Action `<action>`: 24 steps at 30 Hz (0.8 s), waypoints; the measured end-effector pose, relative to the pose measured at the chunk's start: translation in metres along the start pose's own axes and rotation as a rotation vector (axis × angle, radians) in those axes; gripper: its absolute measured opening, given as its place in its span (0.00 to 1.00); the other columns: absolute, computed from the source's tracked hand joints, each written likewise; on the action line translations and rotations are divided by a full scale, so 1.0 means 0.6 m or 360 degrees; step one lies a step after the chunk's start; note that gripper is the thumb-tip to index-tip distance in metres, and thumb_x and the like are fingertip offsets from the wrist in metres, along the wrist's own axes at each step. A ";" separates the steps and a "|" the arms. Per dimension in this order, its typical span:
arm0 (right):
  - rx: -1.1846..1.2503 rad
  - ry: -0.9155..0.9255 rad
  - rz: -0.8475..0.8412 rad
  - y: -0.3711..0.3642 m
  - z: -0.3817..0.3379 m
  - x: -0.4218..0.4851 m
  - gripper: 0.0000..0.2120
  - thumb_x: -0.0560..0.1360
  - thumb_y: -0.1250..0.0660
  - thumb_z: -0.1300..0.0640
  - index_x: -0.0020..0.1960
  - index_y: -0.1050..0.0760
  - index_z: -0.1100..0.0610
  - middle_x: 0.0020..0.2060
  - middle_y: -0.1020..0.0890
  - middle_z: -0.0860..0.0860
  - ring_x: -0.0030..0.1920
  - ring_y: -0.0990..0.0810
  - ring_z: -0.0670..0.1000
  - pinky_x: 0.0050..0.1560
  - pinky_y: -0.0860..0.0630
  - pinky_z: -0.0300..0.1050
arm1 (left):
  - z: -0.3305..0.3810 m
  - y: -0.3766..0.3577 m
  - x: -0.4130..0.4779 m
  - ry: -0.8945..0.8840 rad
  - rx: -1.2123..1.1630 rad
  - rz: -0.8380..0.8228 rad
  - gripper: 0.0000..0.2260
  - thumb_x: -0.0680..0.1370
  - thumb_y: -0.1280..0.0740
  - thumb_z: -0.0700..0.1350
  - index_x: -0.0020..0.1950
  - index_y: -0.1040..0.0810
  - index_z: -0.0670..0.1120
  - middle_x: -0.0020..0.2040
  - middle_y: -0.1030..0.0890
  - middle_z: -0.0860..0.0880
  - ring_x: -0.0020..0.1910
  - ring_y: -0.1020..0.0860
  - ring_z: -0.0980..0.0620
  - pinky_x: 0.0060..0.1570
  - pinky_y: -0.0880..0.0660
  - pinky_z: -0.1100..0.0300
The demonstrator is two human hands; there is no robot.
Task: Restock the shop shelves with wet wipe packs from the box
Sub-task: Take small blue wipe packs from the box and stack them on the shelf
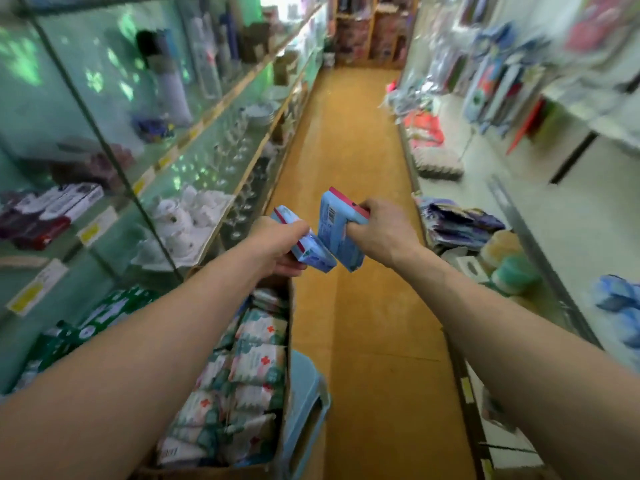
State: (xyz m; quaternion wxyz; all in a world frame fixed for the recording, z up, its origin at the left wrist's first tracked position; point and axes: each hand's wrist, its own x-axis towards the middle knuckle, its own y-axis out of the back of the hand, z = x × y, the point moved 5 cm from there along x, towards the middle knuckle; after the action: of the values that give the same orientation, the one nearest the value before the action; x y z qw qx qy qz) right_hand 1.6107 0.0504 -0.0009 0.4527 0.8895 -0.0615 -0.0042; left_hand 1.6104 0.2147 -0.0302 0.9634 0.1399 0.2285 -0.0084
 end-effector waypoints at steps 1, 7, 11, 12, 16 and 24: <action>-0.0002 -0.0036 0.0059 0.033 0.017 -0.010 0.10 0.73 0.38 0.57 0.53 0.25 0.56 0.45 0.21 0.53 0.46 0.23 0.57 0.39 0.31 0.46 | 0.024 -0.024 -0.014 -0.0045 0.0032 -0.0051 0.08 0.78 0.37 0.44 0.40 0.28 0.43 0.35 0.22 0.42 0.30 0.22 0.48 0.32 0.23 0.57; 0.0012 -0.0214 0.0436 0.243 0.133 -0.089 0.06 0.71 0.38 0.57 0.47 0.27 0.57 0.38 0.23 0.52 0.39 0.25 0.55 0.34 0.32 0.44 | 0.158 -0.191 -0.106 -0.0349 0.0198 -0.0311 0.07 0.77 0.36 0.43 0.41 0.28 0.41 0.35 0.21 0.42 0.31 0.22 0.46 0.36 0.21 0.54; -0.0053 -0.0321 0.0642 0.384 0.215 -0.163 0.05 0.72 0.37 0.59 0.47 0.26 0.55 0.37 0.23 0.51 0.38 0.25 0.55 0.30 0.36 0.43 | 0.225 -0.322 -0.180 -0.0510 0.0277 -0.0465 0.07 0.76 0.36 0.42 0.40 0.27 0.40 0.35 0.21 0.41 0.30 0.22 0.46 0.37 0.21 0.53; -0.0080 -0.0344 0.0697 0.419 0.237 -0.184 0.05 0.71 0.36 0.59 0.47 0.25 0.56 0.39 0.22 0.52 0.40 0.25 0.57 0.32 0.35 0.43 | 0.240 -0.356 -0.200 -0.0547 0.0301 -0.0493 0.07 0.76 0.36 0.42 0.40 0.27 0.39 0.34 0.21 0.41 0.29 0.22 0.46 0.36 0.20 0.53; -0.0139 -0.0481 0.0900 0.546 0.329 -0.275 0.11 0.72 0.34 0.56 0.53 0.24 0.56 0.45 0.20 0.52 0.45 0.23 0.57 0.39 0.32 0.45 | 0.285 -0.495 -0.291 -0.0670 0.0345 -0.0650 0.06 0.76 0.35 0.41 0.43 0.28 0.39 0.36 0.21 0.41 0.24 0.22 0.48 0.23 0.23 0.59; -0.0144 -0.0752 0.1243 0.725 0.483 -0.471 0.09 0.72 0.35 0.56 0.52 0.25 0.54 0.44 0.21 0.50 0.43 0.24 0.54 0.36 0.34 0.43 | 0.321 -0.746 -0.467 -0.0865 0.0425 -0.0989 0.08 0.76 0.35 0.42 0.40 0.27 0.38 0.35 0.21 0.39 0.28 0.22 0.45 0.34 0.20 0.54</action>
State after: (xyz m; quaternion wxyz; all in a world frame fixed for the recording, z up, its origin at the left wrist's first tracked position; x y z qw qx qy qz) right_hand 1.2660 -0.4041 0.1652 0.4322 0.7537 -0.4936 -0.0386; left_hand 1.4083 -0.2816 0.1397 0.9136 0.1806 -0.0054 -0.3641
